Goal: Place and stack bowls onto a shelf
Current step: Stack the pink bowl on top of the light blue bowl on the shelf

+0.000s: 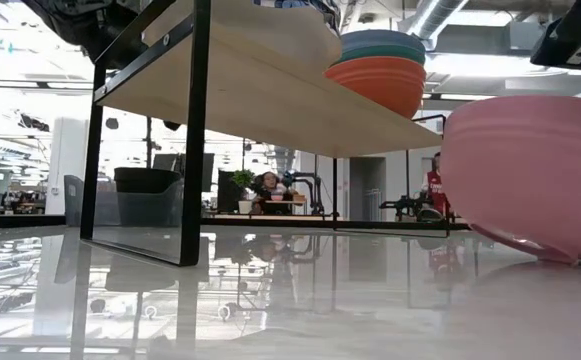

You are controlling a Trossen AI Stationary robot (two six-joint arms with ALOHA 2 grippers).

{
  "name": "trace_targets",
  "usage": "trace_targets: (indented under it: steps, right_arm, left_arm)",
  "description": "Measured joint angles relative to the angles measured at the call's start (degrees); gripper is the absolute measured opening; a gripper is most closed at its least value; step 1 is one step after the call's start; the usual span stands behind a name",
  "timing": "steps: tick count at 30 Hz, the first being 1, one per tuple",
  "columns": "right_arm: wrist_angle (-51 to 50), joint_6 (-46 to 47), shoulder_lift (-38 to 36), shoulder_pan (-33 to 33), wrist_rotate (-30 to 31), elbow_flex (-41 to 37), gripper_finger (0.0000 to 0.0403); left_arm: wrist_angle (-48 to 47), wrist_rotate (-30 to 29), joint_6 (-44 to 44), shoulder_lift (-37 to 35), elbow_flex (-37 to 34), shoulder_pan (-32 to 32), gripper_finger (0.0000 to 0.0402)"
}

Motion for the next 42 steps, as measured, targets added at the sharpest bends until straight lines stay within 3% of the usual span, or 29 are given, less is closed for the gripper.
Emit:
trace_targets:
  steps: [13,23,31,42]
  right_arm:
    - [-0.2,0.2,-0.9,0.1,0.4,0.1,0.0023]
    - [-5.1,0.7,-7.1,0.1,0.1,0.1,0.0023]
    - [-6.6,0.8,-17.0,0.0,-0.9,0.8,0.0023]
    - [-13.2,-5.5,-25.7,-0.6,2.2,18.9,0.0023]
  left_arm:
    - [3.9,20.0,-29.0,-1.8,0.1,-0.2,0.0]
    - [19.4,25.9,-40.2,-2.2,0.1,-1.2,0.0]
    - [28.2,25.9,-46.4,-2.2,0.1,-2.8,0.0]
    - [46.1,19.7,-53.5,-2.2,0.1,-8.2,0.0]
